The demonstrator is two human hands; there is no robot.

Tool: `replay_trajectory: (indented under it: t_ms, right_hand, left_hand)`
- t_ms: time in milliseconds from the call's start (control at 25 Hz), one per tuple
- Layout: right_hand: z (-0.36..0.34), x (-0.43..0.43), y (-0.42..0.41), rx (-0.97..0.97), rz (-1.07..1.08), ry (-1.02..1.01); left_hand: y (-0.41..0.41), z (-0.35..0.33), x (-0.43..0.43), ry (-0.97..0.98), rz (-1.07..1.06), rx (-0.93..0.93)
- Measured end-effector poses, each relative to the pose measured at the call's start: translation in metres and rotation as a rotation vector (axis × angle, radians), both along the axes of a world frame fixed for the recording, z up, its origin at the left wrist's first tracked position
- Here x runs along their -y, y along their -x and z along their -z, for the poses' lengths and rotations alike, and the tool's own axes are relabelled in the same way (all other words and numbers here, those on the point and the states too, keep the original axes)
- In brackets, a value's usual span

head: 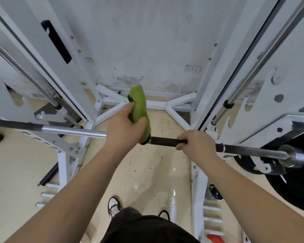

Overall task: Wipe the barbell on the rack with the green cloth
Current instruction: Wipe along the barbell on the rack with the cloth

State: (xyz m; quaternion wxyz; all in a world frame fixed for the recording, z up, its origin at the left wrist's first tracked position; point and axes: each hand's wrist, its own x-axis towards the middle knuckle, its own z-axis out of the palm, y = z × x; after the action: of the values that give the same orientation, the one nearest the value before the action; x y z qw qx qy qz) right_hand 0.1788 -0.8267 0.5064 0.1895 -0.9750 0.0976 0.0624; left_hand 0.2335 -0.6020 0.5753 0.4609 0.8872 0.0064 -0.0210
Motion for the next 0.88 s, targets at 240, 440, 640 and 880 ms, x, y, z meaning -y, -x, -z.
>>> replay_trajectory:
  t_ms: [240,440,640,880]
  right_hand:
    - [0.0,-0.006,0.0,-0.03,0.02,0.043]
    - [-0.001,-0.008,-0.006,-0.058,0.062,0.073]
    - [-0.008,-0.013,-0.007,-0.095,0.154,0.035]
    - [-0.013,-0.003,0.026,0.104,0.092,0.002]
  left_hand:
    - [0.007,0.07,0.041,-0.66,0.592,0.063]
    - [-0.038,0.064,-0.053,-0.795,0.465,-0.007]
    - [-0.037,0.064,-0.014,-0.682,0.472,-0.089]
    - [-0.009,0.068,0.013,-0.675,0.835,0.228]
